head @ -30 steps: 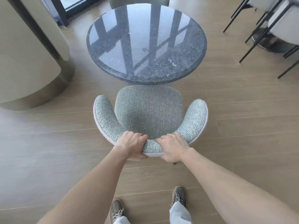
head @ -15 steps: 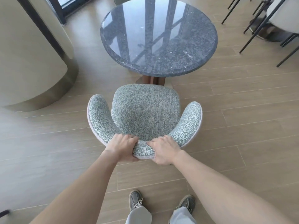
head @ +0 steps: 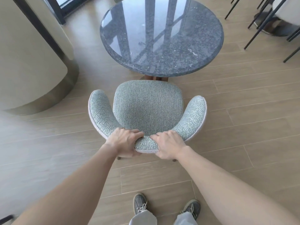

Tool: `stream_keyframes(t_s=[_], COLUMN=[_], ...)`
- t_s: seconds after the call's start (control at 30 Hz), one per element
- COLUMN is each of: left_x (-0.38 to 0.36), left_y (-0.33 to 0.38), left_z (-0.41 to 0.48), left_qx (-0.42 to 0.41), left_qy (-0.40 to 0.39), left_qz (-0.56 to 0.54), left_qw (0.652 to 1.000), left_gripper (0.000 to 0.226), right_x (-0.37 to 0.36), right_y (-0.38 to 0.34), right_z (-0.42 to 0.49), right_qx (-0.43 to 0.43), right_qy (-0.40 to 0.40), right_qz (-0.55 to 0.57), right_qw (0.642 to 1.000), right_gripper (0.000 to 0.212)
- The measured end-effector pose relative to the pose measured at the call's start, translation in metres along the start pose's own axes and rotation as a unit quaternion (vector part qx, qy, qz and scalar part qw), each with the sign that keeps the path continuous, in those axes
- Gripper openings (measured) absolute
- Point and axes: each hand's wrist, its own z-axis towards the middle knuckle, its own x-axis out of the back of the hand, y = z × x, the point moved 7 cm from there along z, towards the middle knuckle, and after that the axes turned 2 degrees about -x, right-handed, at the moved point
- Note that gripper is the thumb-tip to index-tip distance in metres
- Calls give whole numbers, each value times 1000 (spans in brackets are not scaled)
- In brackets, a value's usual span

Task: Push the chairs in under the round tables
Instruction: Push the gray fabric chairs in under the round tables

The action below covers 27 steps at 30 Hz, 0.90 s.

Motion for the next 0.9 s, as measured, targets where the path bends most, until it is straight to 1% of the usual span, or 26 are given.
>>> stream_keyframes(t_s=[0.13, 0.3, 0.5, 0.73, 0.8, 0.83, 0.87, 0.9], left_x=[7, 6, 13, 3, 2, 0, -1, 2], left_y=[-16, -21, -13, 2, 2, 1, 0, -2], left_z=[20, 26, 18, -7, -8, -7, -6, -7], left_qx=[-21, -38, -20, -33, -26, -19, -12, -3], left_qy=[17, 20, 23, 26, 17, 9, 2, -10], left_qz=[12, 22, 21, 22, 26, 28, 22, -9], left_qw=[1000, 999, 999, 999, 999, 999, 1000, 1000], left_gripper=[59, 58, 56, 57, 62, 69, 81, 97], right_x=[10, 14, 22, 9, 7, 5, 2, 2], right_y=[8, 10, 4, -18, -18, -16, -15, -15], right_z=[14, 19, 11, -10, -10, -9, -9, -9], right_qx=[-29, -29, -51, -30, -25, -24, -24, -22], right_qy=[7, 4, -15, -17, -7, -5, -11, -24], right_qz=[2, 0, -4, -14, -10, -5, 7, 33], right_qw=[1000, 1000, 999, 999, 1000, 1000, 1000, 999], right_gripper=[54, 57, 56, 58, 59, 63, 70, 81])
